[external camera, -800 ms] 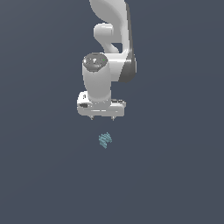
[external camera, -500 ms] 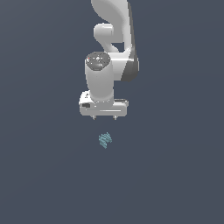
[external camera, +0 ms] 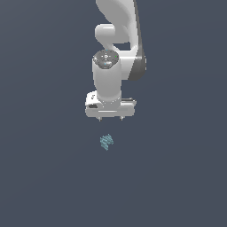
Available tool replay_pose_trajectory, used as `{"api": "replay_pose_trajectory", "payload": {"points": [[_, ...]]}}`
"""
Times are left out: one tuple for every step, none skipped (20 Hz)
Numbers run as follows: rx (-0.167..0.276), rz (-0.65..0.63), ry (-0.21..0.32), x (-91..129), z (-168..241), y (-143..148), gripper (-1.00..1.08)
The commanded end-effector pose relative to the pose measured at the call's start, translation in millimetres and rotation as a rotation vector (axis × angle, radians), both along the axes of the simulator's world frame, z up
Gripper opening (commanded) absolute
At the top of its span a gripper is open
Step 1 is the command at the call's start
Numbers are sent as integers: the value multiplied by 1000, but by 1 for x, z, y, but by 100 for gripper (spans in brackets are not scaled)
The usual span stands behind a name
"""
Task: Pick up the object and move it to a goal position.
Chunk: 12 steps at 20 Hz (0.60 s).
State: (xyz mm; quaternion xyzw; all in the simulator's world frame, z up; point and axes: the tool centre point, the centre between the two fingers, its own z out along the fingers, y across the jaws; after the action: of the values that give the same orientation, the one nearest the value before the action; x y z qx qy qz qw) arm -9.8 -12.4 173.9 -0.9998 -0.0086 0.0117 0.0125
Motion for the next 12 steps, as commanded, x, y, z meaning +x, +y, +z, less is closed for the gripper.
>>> {"api": "replay_pose_trajectory", "payload": {"points": [[-1,12,0,2,-3,-1,100],[-2,20,-1,4,-5,-1,100],[-2,29,-2,6,-7,-2,100],[-3,40,-3,8,-10,-3,100],[-5,52,-4,10,-13,-4,100],[-6,66,-6,12,-16,-5,100],[-7,81,-7,15,-20,-6,100],[-8,98,-8,18,-24,-7,100],[-10,116,-10,22,-28,-8,100],[-11,136,-12,25,-33,-9,100],[-12,157,-13,29,-39,-11,100],[-14,178,-15,32,-44,-12,100]]}}
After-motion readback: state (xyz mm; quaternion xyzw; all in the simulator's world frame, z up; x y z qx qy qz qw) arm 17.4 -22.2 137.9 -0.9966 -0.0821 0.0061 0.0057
